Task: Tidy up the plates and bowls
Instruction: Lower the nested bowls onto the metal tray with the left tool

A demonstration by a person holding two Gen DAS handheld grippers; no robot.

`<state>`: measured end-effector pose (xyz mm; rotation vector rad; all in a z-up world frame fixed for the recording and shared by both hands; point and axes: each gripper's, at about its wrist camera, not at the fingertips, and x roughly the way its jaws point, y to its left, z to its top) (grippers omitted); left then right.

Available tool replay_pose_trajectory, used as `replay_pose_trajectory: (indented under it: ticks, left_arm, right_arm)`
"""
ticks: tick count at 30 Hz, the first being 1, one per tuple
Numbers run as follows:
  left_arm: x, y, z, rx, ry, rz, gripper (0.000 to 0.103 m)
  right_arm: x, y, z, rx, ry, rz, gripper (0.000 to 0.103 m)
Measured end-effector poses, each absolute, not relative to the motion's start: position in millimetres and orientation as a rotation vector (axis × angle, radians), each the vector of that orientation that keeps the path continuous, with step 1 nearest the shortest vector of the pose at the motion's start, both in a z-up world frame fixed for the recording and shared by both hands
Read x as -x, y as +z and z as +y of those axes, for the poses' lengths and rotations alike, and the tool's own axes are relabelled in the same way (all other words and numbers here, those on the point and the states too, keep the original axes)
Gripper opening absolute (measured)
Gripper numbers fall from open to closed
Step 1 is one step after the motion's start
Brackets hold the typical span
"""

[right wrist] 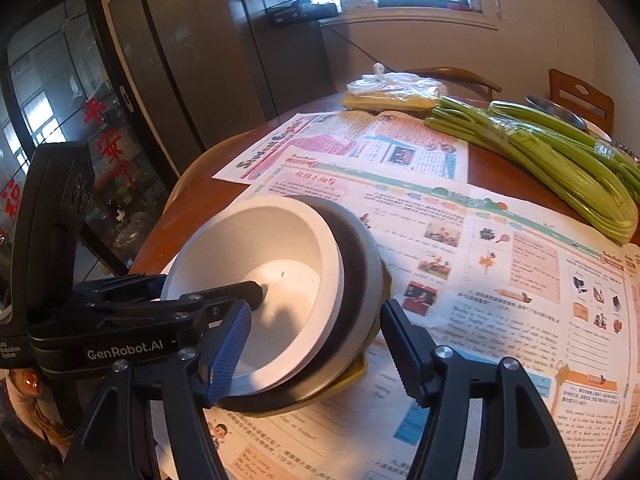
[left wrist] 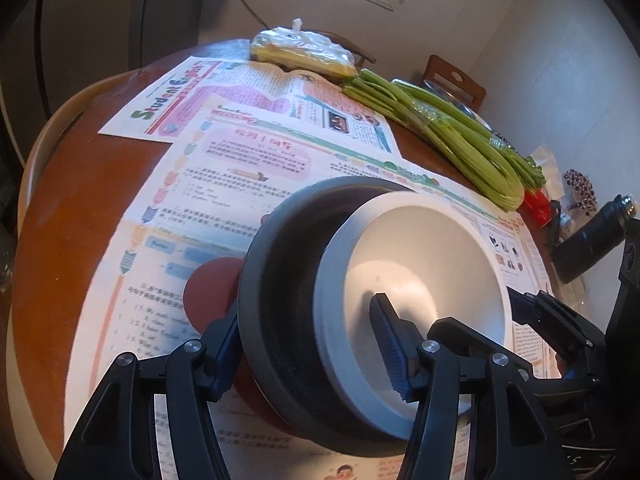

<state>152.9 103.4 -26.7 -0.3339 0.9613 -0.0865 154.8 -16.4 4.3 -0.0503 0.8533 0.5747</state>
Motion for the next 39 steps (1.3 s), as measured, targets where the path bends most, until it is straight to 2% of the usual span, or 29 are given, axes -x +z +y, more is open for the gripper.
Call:
replay_pose_trajectory:
  ticks: [14, 39]
  left_arm:
    - [-177.1, -24.3, 40.9, 0.257, -0.152, 0.988, 0.061]
    - [-180.1, -22.8, -0.6, 0.212, -0.213, 0.986, 0.062]
  right_arm:
    - [-161.5, 6.9, -76.4, -0.001, 0.495, 0.849, 0.067]
    - [-148.5, 7.1, -120.9, -0.04, 0.425, 0.831, 0.066]
